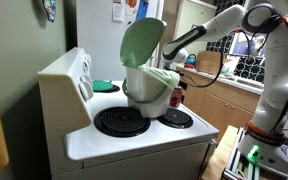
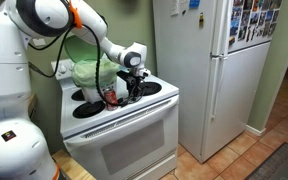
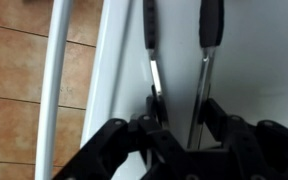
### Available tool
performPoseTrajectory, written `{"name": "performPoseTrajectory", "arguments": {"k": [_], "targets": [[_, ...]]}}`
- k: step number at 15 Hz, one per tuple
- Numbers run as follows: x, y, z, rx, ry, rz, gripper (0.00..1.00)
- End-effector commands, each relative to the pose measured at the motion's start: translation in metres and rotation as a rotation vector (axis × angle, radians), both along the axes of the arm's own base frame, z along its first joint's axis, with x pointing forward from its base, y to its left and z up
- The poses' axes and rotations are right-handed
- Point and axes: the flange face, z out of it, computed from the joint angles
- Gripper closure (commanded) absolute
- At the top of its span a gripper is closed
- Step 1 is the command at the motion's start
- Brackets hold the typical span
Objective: Use the tongs to pick up the red can and put it in the bin
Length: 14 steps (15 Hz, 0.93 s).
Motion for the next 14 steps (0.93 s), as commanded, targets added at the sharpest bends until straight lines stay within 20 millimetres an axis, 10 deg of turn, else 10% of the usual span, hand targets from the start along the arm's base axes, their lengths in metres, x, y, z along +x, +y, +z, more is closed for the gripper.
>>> {"name": "performPoseTrajectory", "arguments": {"k": [1, 14], "targets": [[-0.005, -0.005, -0.001, 0.037, 0.050, -0.022, 0.48], [-0.005, -0.029, -0.001, 0.107, 0.166, -0.085, 0.59]]}}
